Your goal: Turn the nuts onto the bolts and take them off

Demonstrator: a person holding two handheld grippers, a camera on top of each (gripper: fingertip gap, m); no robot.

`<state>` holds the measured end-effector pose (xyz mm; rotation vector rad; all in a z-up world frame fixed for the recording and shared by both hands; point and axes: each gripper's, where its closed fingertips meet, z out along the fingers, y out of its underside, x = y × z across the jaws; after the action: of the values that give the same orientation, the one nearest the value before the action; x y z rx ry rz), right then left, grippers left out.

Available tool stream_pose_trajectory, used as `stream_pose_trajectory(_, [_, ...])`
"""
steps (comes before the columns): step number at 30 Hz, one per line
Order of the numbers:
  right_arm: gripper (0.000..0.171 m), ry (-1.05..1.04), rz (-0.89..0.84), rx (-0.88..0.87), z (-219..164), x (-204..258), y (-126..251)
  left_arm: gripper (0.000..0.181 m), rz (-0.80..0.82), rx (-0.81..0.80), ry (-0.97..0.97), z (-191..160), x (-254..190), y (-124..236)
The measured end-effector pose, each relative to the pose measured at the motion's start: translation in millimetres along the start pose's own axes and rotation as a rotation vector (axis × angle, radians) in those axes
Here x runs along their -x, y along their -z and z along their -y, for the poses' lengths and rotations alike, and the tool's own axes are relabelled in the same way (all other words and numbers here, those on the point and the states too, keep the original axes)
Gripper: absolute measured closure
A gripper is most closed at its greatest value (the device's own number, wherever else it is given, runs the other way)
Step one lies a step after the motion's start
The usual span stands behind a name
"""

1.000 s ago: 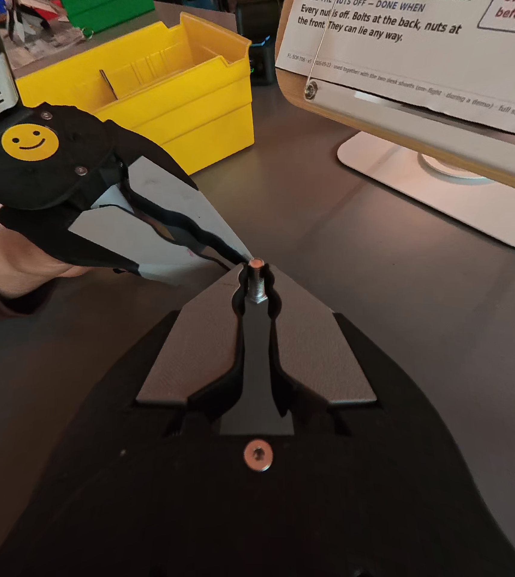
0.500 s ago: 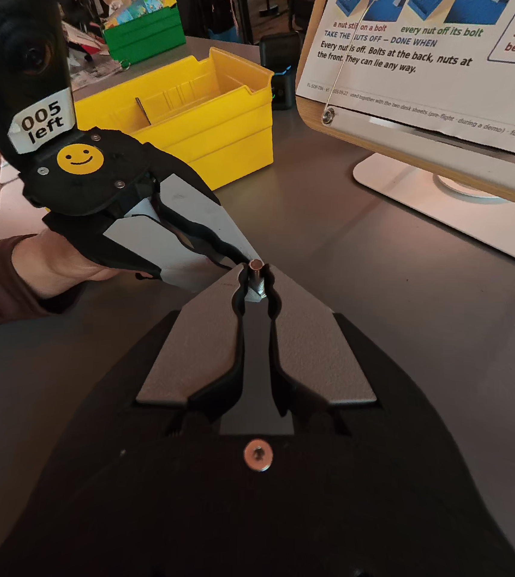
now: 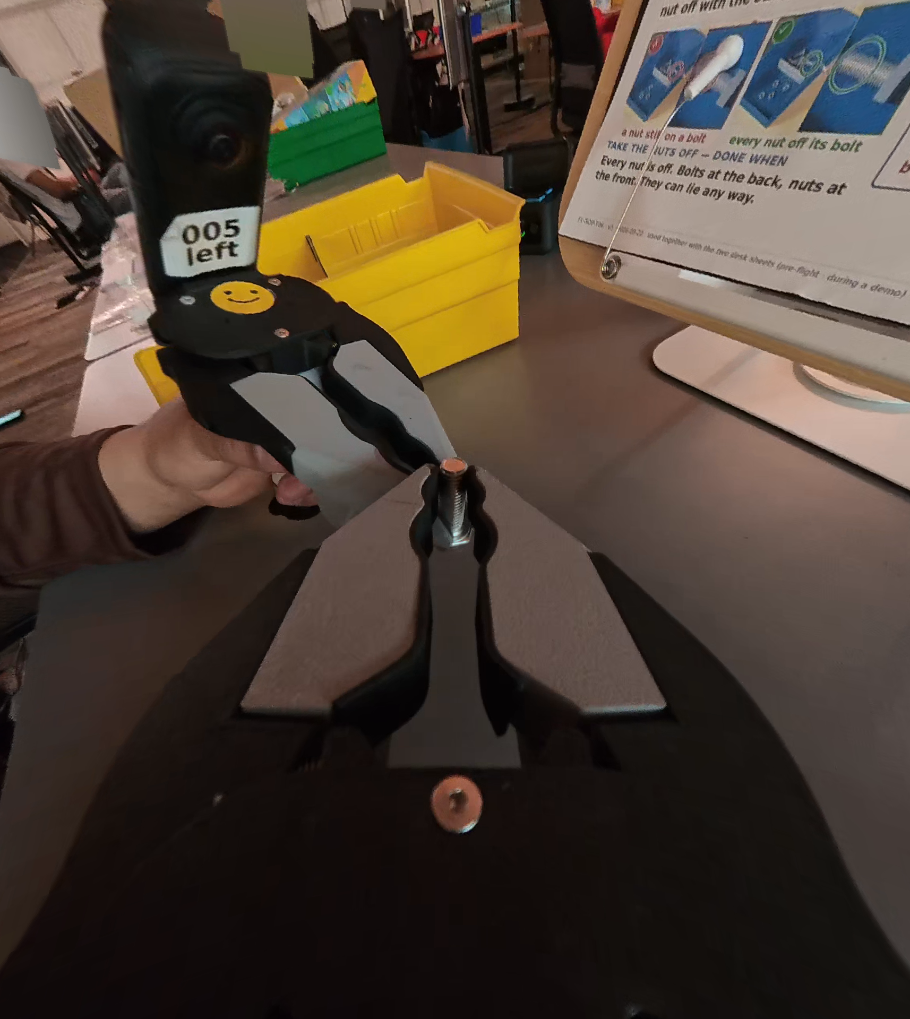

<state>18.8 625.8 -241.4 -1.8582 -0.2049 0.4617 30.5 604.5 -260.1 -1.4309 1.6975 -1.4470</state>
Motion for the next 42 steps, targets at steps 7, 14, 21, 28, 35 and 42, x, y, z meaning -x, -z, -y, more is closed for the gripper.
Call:
stream_pose_trajectory(7, [0.166,0.03,0.009,-0.011,2.9,3.9,1.6,0.173,-0.065,-0.022,0.041,2.4,-5.4,1.7])
stream_pose_trajectory(14, [0.166,0.08,-0.018,-0.001,3.4,5.4,2.0,0.173,-0.094,-0.033,0.068,3.0,-6.7,1.6])
stream_pose_trajectory(21, [0.166,0.107,-0.034,-0.003,4.4,5.8,2.6,0.173,-0.11,-0.041,0.08,3.8,-7.2,1.6])
stream_pose_trajectory(28, [0.166,0.103,-0.023,-0.002,3.4,7.1,2.1,0.172,-0.149,-0.046,0.114,3.1,-9.3,2.1])
stream_pose_trajectory(35, [0.165,0.1,0.017,-0.025,6.1,12.3,3.2,0.173,-0.13,-0.045,0.034,4.8,-12.3,5.5])
stream_pose_trajectory(42, [0.136,0.142,-0.027,0.052,0.1,5.9,17.6,0.173,0.0,-0.059,-0.091,8.7,0.9,10.5])
